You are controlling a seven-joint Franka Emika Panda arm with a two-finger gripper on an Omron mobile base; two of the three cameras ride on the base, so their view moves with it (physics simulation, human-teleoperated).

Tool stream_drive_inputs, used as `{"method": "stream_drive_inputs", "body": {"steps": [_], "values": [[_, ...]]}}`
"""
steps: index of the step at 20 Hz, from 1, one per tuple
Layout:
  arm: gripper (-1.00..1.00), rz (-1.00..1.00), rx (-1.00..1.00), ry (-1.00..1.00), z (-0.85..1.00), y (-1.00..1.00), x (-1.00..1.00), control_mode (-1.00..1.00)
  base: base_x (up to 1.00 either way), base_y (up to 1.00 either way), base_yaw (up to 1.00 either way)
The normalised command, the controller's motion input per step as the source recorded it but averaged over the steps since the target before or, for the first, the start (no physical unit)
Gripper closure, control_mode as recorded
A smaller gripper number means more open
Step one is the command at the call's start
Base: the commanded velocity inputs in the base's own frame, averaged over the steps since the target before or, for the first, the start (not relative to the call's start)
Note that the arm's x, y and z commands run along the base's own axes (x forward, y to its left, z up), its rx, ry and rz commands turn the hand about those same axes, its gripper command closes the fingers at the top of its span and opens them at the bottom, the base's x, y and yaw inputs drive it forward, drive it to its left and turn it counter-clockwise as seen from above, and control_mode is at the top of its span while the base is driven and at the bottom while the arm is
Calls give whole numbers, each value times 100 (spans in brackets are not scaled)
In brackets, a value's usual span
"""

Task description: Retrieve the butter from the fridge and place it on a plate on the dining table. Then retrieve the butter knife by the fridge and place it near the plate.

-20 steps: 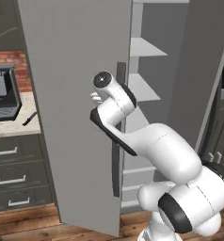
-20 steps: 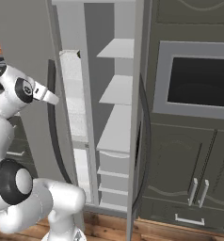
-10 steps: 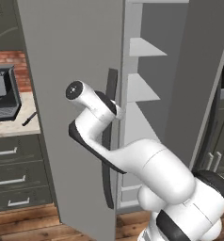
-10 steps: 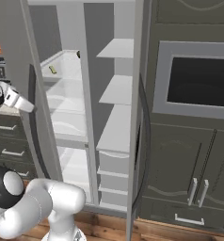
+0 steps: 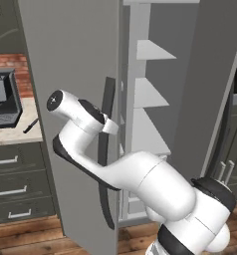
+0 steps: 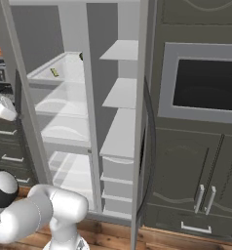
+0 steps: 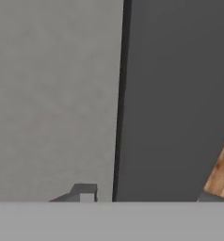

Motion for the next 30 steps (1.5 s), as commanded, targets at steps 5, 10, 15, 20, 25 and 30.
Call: {"method": "stream_drive_inputs", "body": {"steps": [5, 10, 15, 20, 25, 30], "values": [[-100, -2, 0, 0, 0, 5, 0, -100, 0, 0, 0], [-100, -5, 0, 0, 4, 28, 0, -100, 0, 0, 0], [-100, -6, 0, 0, 16, 45, 1, -100, 0, 0, 0], [-100, -10, 3, -3, -5, 38, 36, -100, 0, 0, 0], [-100, -12, 0, -1, 3, 44, 10, -100, 0, 0, 0], [-100, 1, 0, -12, 3, 15, -22, -100, 0, 0, 0]]}}
